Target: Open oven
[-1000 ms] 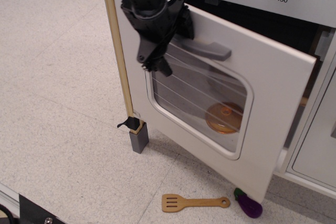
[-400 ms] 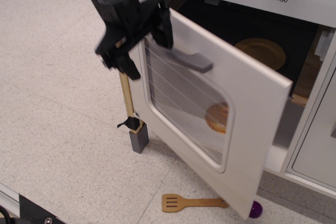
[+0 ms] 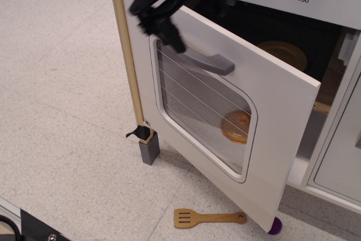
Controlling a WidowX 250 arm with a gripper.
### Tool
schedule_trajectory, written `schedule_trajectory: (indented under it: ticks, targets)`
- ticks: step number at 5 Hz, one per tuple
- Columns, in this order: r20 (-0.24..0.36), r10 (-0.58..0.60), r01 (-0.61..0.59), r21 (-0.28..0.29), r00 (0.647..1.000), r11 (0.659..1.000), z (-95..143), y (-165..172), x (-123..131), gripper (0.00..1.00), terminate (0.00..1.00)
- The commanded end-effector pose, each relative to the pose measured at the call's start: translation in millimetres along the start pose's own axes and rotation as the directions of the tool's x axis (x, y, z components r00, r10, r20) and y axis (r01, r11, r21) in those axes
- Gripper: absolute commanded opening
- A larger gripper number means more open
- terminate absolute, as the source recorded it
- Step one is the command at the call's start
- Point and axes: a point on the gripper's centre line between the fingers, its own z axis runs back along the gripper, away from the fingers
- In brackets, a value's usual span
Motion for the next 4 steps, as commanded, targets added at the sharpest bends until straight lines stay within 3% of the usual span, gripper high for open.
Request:
schedule_trajectory:
  ticks: [1,2,3,4]
  targets:
    - [0.043,0.019,-0.022,0.052,0.999,0.998,-41.7,-30.2,-17.0,1.00,0.00]
    - [0.093,0.104,-0.117,0.154,0.990,0.981,-73.6,-18.2,-17.4,1.00,0.00]
    - [0.089,0.128,-0.145,0.218,0.988,0.965,-80.8,7.9,-10.0,1.00,0.00]
    - [0.048,0.079,-0.089,0.255,0.996,0.963,-64.7,36.3,-0.1,1.00,0.00]
